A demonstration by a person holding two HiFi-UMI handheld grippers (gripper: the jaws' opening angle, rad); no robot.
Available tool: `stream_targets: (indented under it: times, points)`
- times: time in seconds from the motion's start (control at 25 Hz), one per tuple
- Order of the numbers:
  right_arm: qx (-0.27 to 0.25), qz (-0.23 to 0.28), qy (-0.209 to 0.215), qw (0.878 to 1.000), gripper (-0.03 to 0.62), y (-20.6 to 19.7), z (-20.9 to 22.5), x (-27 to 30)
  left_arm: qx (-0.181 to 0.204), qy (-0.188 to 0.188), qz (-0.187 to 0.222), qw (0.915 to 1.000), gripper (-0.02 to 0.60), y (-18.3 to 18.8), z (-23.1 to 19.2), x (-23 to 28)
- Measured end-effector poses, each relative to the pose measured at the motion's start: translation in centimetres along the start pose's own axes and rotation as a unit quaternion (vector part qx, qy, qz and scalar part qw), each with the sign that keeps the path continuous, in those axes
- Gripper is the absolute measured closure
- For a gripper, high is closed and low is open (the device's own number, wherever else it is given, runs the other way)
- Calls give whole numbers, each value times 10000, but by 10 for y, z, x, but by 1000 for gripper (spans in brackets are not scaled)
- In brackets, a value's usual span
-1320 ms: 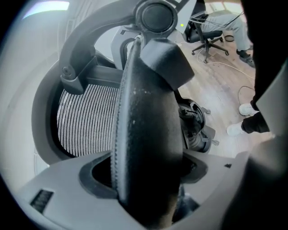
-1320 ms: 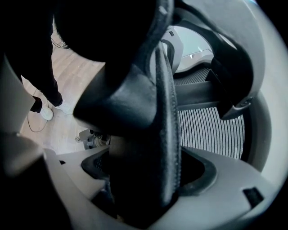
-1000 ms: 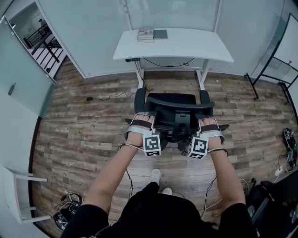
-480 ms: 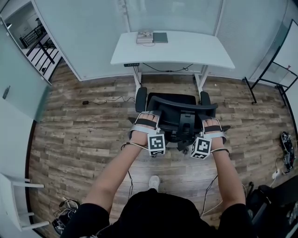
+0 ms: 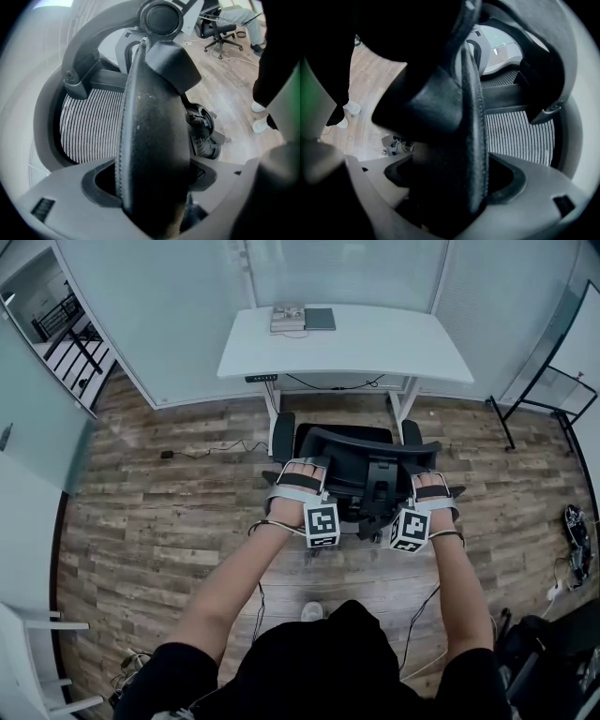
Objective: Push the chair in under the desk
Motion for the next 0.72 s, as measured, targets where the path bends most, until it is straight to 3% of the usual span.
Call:
stream_targets:
  times: [0.72]
  points:
    - [4, 35, 7, 10000, 172, -7, 59, 90, -11, -47, -70, 10000, 202, -29, -48, 91]
Point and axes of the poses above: the fingertips, and each gripper's own axes: x forward along the fingers, z to its right, y out of its top, the point moved 1 cm from there along -x, backward along the fingers, and after that the axes turned 3 degrees about y, right-handed, at the moved point
